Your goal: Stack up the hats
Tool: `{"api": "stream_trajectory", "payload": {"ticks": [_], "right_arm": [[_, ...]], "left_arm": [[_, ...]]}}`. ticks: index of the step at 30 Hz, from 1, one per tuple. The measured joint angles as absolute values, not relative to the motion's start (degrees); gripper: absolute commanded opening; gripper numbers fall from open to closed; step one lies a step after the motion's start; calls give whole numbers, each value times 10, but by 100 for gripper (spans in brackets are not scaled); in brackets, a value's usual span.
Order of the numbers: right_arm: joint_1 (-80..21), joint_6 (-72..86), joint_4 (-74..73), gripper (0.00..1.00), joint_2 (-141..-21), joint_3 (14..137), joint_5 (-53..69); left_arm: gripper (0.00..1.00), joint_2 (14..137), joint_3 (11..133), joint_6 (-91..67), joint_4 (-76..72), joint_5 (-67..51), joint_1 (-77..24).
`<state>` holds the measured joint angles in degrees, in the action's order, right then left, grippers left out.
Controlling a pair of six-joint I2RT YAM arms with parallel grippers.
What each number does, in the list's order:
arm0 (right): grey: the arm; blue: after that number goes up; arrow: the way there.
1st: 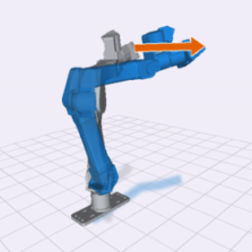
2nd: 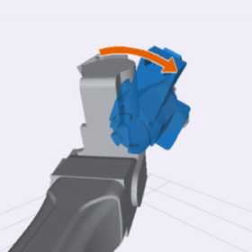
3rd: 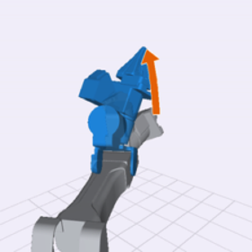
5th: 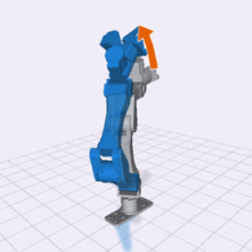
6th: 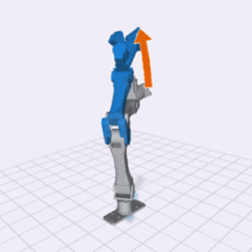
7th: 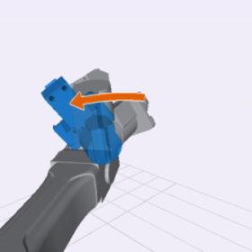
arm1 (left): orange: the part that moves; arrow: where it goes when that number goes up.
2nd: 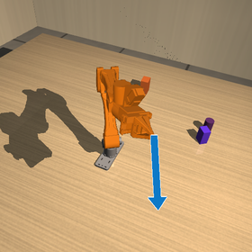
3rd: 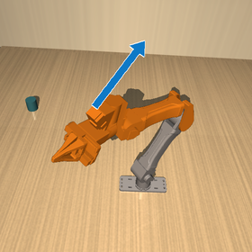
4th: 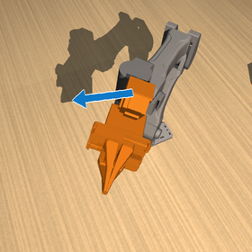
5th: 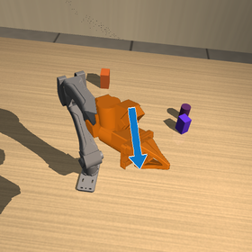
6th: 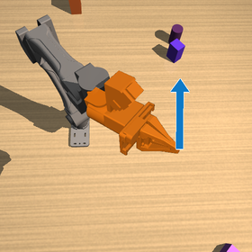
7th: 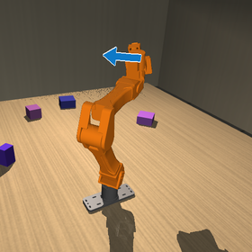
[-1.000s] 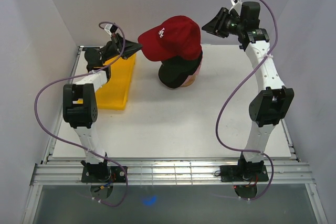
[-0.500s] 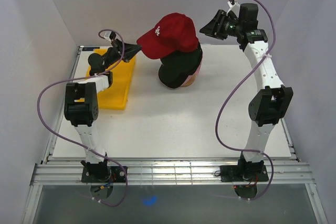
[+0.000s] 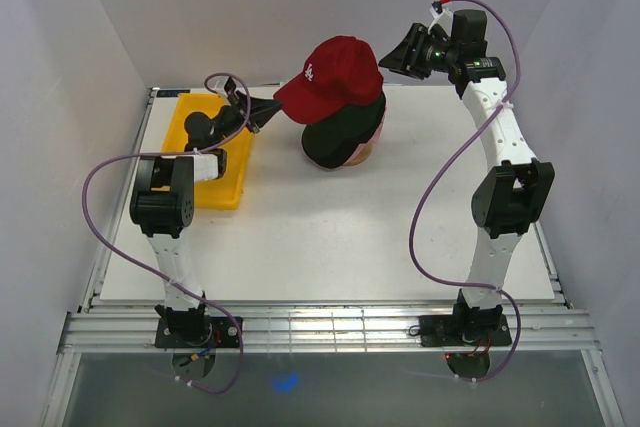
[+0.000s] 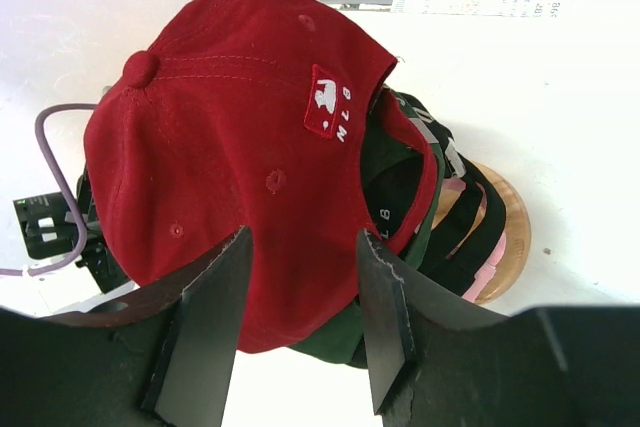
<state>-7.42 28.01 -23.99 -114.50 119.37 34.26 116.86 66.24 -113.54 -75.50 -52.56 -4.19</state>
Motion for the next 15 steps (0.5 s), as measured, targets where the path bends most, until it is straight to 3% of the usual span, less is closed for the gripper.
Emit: {"api": "stream_trajectory", "payload": {"ticks": [15], "right_arm": [[-74,278,-242,51,-1145,1194,342]], "left_arm": [[0,1150,568,-1115,-755,-510,-62]]}}
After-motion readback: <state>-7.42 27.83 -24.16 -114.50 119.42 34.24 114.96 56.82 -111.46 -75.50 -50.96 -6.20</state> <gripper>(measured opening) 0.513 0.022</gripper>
